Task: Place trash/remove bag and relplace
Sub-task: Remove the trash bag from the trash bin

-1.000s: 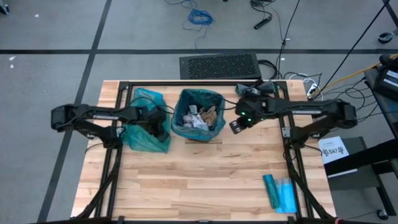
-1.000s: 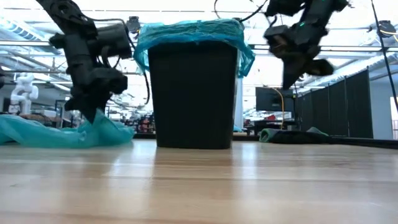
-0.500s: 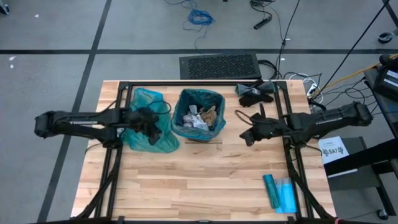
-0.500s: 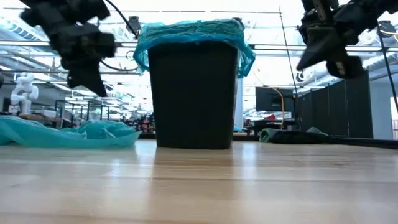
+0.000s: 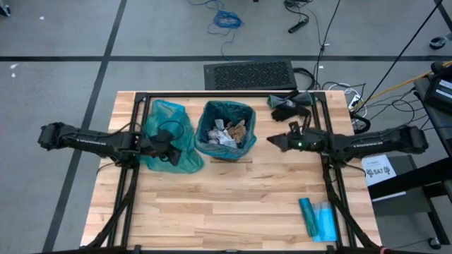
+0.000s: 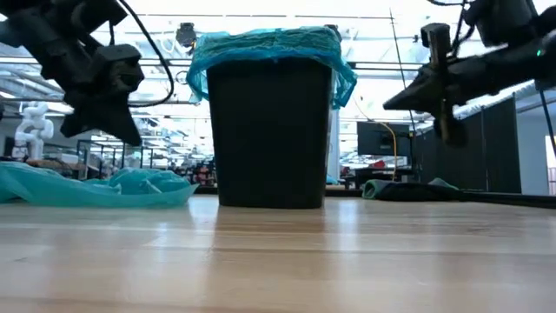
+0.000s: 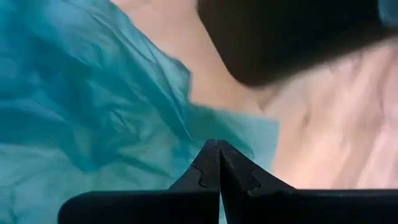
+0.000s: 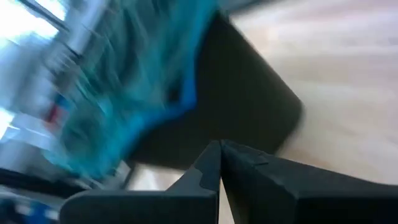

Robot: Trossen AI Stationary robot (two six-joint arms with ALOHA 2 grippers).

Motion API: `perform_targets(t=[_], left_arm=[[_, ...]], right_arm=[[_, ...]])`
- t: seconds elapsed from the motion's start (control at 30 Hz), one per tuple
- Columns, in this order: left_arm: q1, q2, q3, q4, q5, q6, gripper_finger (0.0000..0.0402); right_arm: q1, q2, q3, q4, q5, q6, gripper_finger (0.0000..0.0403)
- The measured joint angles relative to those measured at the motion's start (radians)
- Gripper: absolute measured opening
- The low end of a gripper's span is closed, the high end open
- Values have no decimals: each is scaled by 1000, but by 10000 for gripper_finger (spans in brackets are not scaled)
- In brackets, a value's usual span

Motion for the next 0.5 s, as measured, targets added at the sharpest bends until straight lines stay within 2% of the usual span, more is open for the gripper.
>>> perform_targets(t=[0.1, 0.27, 0.37, 0.5], left_arm=[[-7, 4, 0, 13, -51, -18, 0], [-11, 4, 0, 12, -50, -19, 0], [-11, 4, 0, 31, -49, -43, 0], [-11, 4, 0, 66, -47, -44, 0]], right_arm=[[-112, 1, -57, 143, -130, 4, 2], [-242, 15, -77, 147, -374, 35, 22], [-269, 28, -76, 223, -421, 35, 44], [-277, 56, -76, 261, -423, 56, 75]])
